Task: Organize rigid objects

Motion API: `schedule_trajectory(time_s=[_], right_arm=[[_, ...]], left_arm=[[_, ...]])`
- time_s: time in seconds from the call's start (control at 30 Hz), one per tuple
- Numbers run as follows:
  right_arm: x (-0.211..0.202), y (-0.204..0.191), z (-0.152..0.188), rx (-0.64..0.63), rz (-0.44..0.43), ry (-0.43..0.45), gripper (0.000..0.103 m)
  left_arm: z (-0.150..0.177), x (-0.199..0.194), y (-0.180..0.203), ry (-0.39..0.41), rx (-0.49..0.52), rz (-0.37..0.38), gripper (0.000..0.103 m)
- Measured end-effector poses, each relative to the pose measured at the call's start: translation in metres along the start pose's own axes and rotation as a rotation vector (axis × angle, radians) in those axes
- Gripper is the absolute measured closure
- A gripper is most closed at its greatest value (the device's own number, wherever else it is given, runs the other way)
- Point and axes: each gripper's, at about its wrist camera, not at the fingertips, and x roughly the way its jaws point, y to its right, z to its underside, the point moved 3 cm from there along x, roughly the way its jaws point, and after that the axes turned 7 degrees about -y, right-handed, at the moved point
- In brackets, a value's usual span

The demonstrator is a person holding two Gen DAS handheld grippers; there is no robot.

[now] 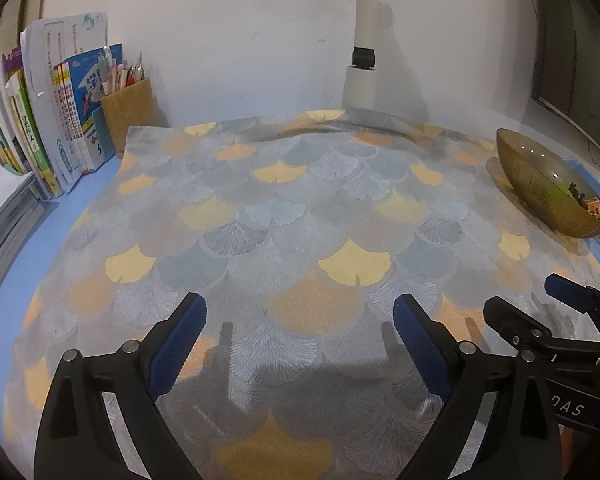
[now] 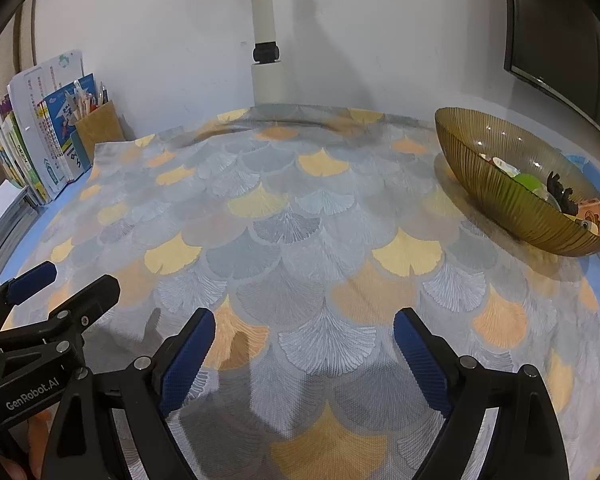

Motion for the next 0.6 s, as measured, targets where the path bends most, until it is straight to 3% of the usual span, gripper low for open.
schedule_trajectory(time_s=[0.27,0.6], right_arm=[[0.004,0.001,-0.001,-0.013,-0.002,-0.014,0.013],[0.005,0.001,-0.001,-0.014,-0.006,-0.023,0.013]], left_arm=[[0.001,0.019,-0.005,-0.119,-0.017,0.000,0.003],[0.001,0.015,0.002,-0.103,0.023,-0.043,0.003]])
